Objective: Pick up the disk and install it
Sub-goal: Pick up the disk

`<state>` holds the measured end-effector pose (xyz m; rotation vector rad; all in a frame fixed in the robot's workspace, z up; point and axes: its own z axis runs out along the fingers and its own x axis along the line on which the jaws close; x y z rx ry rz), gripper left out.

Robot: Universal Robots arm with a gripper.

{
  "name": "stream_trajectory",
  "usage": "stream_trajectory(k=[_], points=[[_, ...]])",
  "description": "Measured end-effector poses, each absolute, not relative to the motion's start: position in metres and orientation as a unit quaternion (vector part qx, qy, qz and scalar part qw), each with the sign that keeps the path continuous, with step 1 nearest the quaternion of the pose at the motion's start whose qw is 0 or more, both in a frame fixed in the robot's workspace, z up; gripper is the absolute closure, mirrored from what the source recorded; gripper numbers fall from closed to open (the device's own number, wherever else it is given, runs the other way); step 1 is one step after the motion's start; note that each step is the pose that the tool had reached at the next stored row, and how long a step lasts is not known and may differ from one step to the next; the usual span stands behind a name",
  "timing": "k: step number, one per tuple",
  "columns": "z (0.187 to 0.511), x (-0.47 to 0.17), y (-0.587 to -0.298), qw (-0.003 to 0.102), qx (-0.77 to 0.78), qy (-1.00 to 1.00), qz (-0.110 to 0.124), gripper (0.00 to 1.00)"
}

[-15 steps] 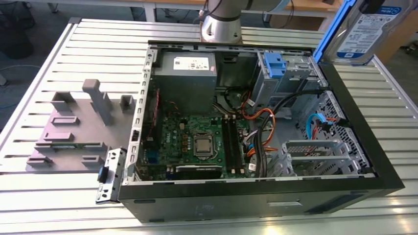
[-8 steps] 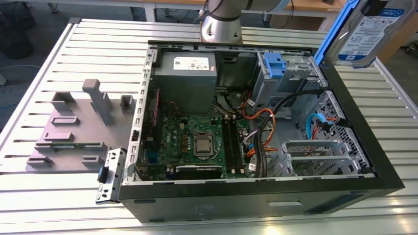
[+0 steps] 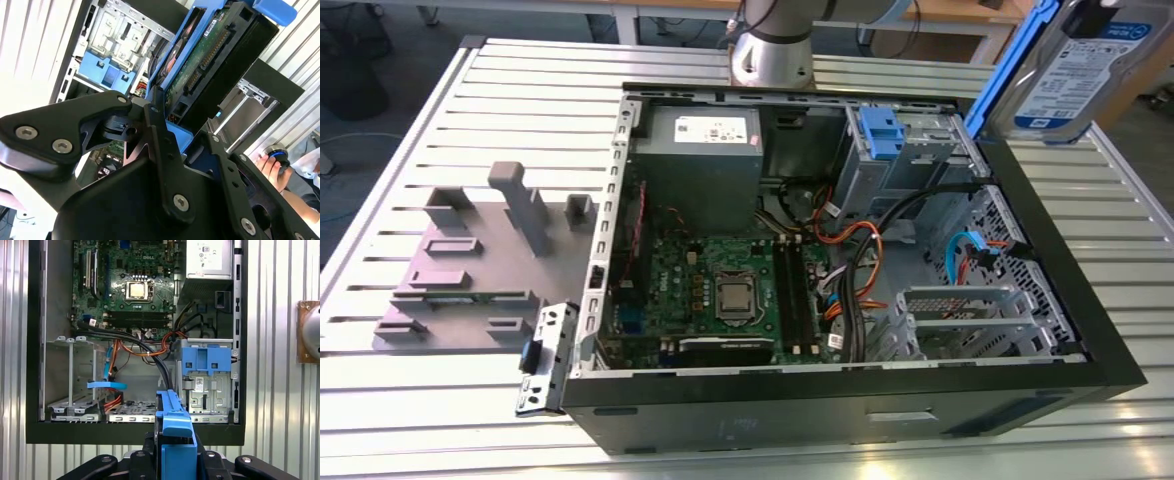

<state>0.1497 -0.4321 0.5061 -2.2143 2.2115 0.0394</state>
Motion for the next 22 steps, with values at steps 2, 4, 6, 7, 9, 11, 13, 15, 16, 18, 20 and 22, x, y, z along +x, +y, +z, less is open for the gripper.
stream_trajectory(k=[2, 4, 6, 7, 9, 11, 13, 15, 16, 18, 20, 22], points=[[0.5061, 0.1497, -0.4329, 0.006, -0.707, 0.707, 0.013, 0.63], [0.5061, 0.1495, -0.4332, 0.006, -0.707, 0.707, 0.013, 0.63], [0.5061, 0.1492, -0.4336, 0.006, -0.707, 0.707, 0.013, 0.63], [0.5061, 0.1490, -0.4338, 0.006, -0.707, 0.707, 0.013, 0.63], [0.5061, 0.1488, -0.4343, 0.006, -0.707, 0.707, 0.013, 0.63], [0.5062, 0.1486, -0.4351, 0.006, -0.707, 0.707, 0.013, 0.63], [0.5061, 0.1486, -0.4364, 0.006, -0.708, 0.707, 0.013, 0.63], [0.5061, 0.1484, -0.4379, 0.006, -0.707, 0.707, 0.013, 0.63], [0.5061, 0.1483, -0.4386, 0.006, -0.707, 0.707, 0.013, 0.63], [0.5061, 0.1481, -0.4397, 0.006, -0.707, 0.707, 0.013, 0.63], [0.5061, 0.1478, -0.4408, 0.006, -0.707, 0.707, 0.013, 0.63], [0.5061, 0.1475, -0.4416, 0.006, -0.708, 0.707, 0.013, 0.63]])
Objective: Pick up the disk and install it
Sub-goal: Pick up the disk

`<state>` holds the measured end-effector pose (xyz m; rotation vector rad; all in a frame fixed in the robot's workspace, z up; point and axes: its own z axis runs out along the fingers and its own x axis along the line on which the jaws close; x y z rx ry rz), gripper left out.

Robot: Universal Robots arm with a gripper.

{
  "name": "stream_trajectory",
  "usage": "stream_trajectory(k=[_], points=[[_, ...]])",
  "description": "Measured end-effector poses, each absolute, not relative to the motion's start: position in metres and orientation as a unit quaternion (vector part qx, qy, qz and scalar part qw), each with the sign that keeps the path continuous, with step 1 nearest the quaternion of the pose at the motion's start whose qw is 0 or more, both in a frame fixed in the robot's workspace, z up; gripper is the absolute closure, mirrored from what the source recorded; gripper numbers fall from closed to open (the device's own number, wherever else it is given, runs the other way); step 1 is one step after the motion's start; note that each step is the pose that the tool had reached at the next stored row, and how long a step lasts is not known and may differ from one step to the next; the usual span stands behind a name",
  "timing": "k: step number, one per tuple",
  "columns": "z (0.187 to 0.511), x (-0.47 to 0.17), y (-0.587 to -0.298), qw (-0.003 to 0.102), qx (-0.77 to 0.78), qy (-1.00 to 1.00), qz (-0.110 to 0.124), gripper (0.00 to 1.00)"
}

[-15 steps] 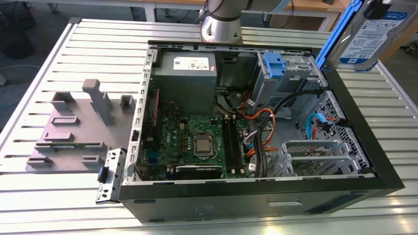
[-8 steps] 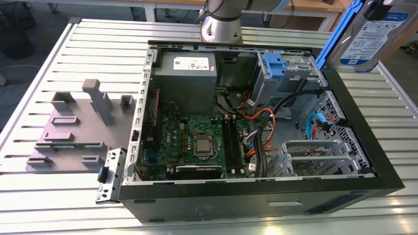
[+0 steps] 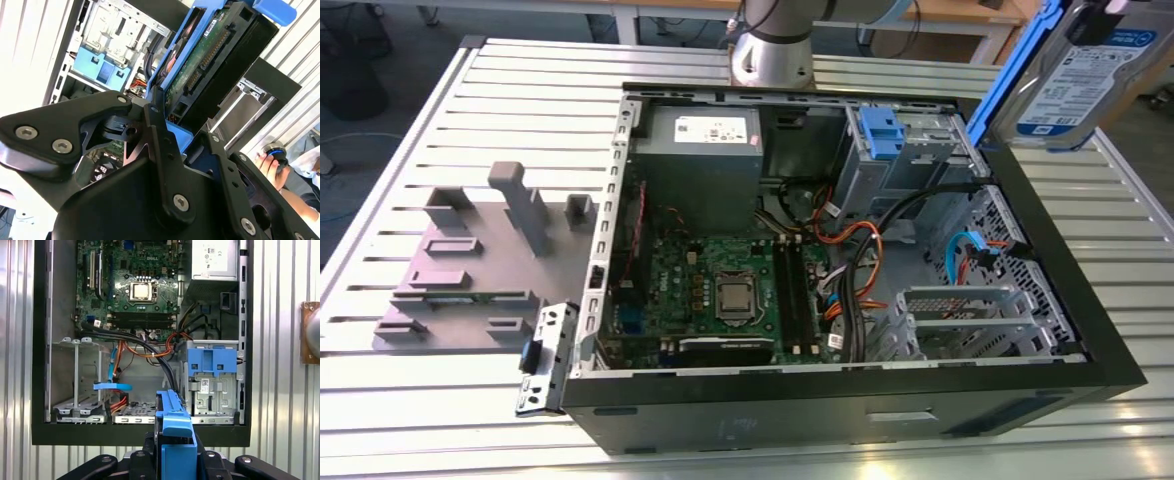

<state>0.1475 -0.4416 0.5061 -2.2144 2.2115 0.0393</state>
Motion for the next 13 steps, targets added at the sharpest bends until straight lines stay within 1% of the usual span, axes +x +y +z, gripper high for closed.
stream_trajectory(k=[13], points=[[0.5061, 0.1464, -0.4458, 0.006, -0.707, 0.707, 0.013, 0.63]])
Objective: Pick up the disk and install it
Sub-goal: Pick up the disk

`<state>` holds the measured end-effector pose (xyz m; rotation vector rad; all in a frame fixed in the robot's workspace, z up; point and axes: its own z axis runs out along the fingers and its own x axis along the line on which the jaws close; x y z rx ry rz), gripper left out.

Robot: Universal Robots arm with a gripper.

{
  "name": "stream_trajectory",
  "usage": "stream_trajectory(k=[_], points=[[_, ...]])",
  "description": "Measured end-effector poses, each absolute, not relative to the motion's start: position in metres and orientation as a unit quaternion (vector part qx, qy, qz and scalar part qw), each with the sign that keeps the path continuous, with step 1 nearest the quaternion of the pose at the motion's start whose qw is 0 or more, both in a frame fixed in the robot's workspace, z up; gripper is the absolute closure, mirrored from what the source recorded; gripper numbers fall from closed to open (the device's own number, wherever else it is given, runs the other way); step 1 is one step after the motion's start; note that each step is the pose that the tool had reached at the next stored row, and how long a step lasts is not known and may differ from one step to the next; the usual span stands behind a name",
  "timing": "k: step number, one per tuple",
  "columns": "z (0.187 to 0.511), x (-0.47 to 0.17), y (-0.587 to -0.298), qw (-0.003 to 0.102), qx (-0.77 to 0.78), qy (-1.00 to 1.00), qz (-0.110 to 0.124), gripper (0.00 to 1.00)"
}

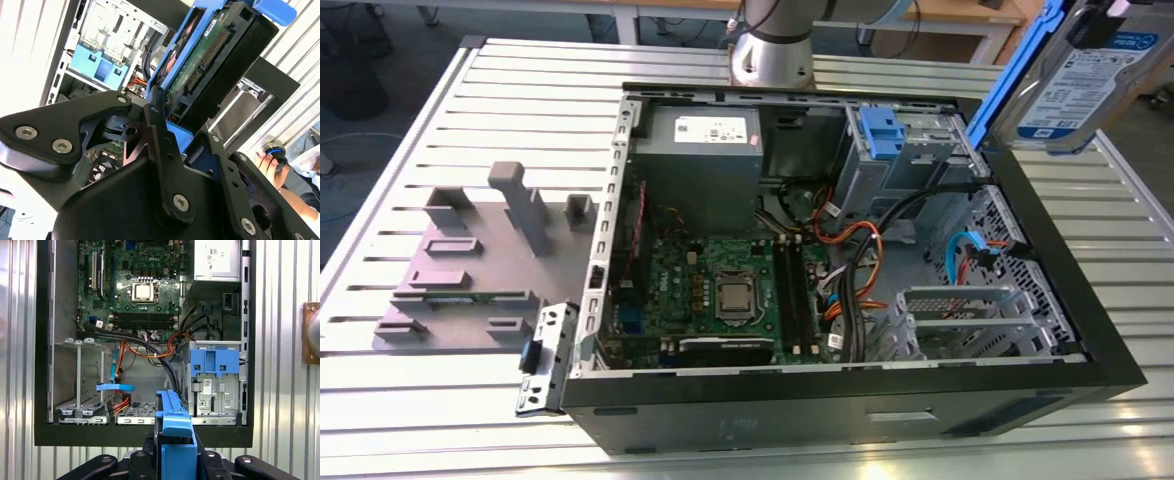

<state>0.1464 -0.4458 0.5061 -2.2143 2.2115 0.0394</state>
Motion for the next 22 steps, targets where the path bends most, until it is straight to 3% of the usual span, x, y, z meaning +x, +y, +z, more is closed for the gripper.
stream_trajectory(k=[22], points=[[0.5061, 0.1453, -0.4542, 0.006, -0.707, 0.707, 0.013, 0.63]])
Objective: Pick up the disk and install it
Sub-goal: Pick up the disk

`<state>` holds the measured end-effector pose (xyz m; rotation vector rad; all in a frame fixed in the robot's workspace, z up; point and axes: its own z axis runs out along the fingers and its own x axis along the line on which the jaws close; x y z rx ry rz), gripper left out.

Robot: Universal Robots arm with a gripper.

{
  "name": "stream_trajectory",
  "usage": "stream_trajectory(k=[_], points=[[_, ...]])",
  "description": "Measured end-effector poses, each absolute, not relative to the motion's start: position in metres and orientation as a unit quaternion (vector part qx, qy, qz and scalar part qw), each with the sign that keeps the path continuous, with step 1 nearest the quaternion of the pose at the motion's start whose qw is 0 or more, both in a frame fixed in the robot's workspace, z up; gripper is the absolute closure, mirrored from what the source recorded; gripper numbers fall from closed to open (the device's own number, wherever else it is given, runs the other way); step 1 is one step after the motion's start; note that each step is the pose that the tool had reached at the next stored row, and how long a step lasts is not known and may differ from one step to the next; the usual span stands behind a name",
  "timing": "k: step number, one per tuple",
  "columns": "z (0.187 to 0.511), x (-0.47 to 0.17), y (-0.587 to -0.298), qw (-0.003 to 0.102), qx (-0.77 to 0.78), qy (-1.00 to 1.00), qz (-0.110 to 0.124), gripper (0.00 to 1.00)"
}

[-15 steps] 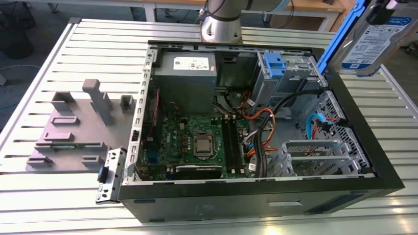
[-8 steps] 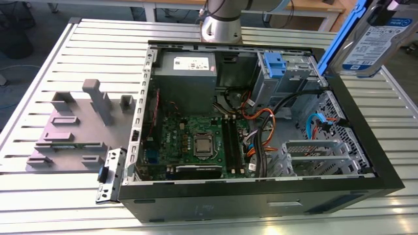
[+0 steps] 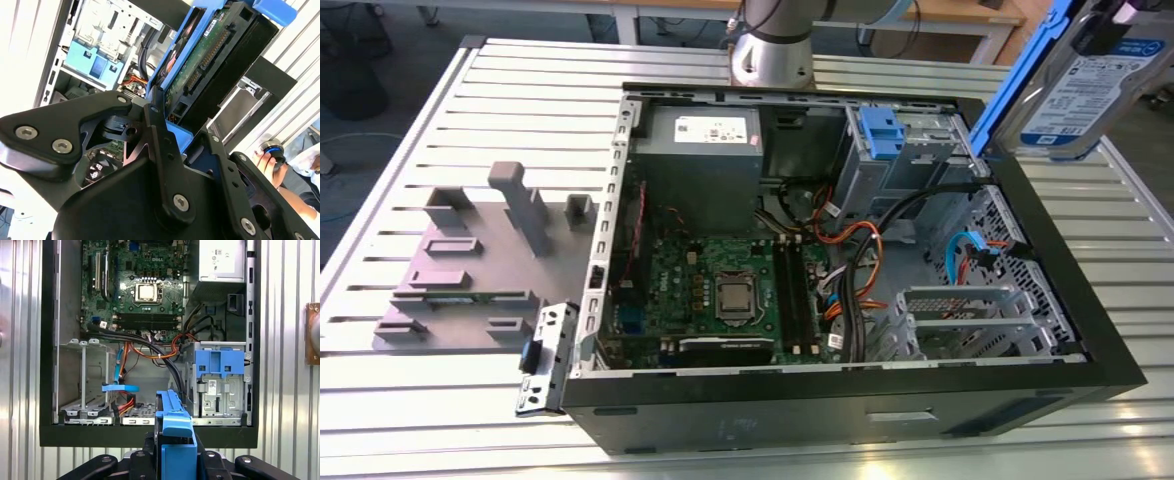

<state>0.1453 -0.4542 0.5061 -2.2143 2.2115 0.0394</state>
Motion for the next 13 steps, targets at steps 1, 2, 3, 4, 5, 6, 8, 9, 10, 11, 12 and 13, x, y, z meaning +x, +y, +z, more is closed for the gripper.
stream_trajectory(k=[1, 2, 3, 4, 5, 6, 8, 9, 10, 11, 12, 13], points=[[0.5061, 0.1452, -0.4546, 0.006, -0.707, 0.707, 0.013, 0.63], [0.5061, 0.1451, -0.4549, 0.006, -0.707, 0.707, 0.013, 0.63], [0.5061, 0.1451, -0.4553, 0.006, -0.707, 0.707, 0.013, 0.63], [0.5061, 0.1450, -0.4556, 0.006, -0.707, 0.707, 0.013, 0.63], [0.5061, 0.1449, -0.4559, 0.006, -0.707, 0.707, 0.013, 0.63], [0.5061, 0.1449, -0.4562, 0.006, -0.707, 0.707, 0.013, 0.63], [0.5061, 0.1448, -0.4568, 0.006, -0.707, 0.707, 0.013, 0.63], [0.5061, 0.1447, -0.4572, 0.006, -0.707, 0.707, 0.013, 0.63], [0.5061, 0.1447, -0.4575, 0.006, -0.707, 0.707, 0.013, 0.63], [0.5061, 0.1447, -0.4578, 0.006, -0.707, 0.707, 0.013, 0.63], [0.5061, 0.1446, -0.4582, 0.006, -0.707, 0.707, 0.013, 0.63], [0.5061, 0.1446, -0.4585, 0.006, -0.707, 0.707, 0.013, 0.63]])
